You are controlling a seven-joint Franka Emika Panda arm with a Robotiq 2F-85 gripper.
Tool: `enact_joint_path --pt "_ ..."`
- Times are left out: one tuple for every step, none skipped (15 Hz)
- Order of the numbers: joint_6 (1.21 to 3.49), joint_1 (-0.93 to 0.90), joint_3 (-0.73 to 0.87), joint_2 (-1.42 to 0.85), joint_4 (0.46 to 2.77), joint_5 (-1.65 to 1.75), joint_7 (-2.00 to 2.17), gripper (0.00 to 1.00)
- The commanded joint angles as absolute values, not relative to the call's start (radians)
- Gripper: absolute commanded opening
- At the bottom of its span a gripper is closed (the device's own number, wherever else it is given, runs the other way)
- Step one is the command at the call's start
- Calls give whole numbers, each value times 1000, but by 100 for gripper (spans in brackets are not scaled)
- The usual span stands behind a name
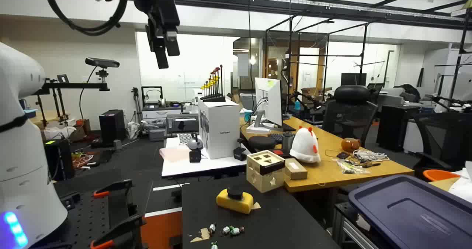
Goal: Put the sweets together using the sponge brush
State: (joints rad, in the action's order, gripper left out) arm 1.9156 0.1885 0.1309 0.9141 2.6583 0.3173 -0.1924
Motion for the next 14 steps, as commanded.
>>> enact_joint_path --pt "1909 173 141 915 2655 327 -183 100" --pt "1909 173 141 915 2655 327 -183 100" --pt "1909 173 141 915 2655 327 -183 100" --pt "1909 173 141 915 2655 327 -183 100" --pt "1909 173 141 915 2655 327 -183 100" --pt "1909 173 141 915 2655 327 -183 100" --pt "1911 172 140 908 2652 328 -182 100" --pt "1915 167 140 900 2651 329 -188 100" --pt "1927 163 141 889 2649 333 -192 100" --pt "1929 158 135 890 2651 332 -190 100" --pt "1942 154 134 876 2648 335 -188 100" --pt "1957 149 135 864 2646 335 -186 100" --pt "1976 146 137 845 2642 333 -182 100" --pt "2001 144 136 826 2640 331 -174 100"
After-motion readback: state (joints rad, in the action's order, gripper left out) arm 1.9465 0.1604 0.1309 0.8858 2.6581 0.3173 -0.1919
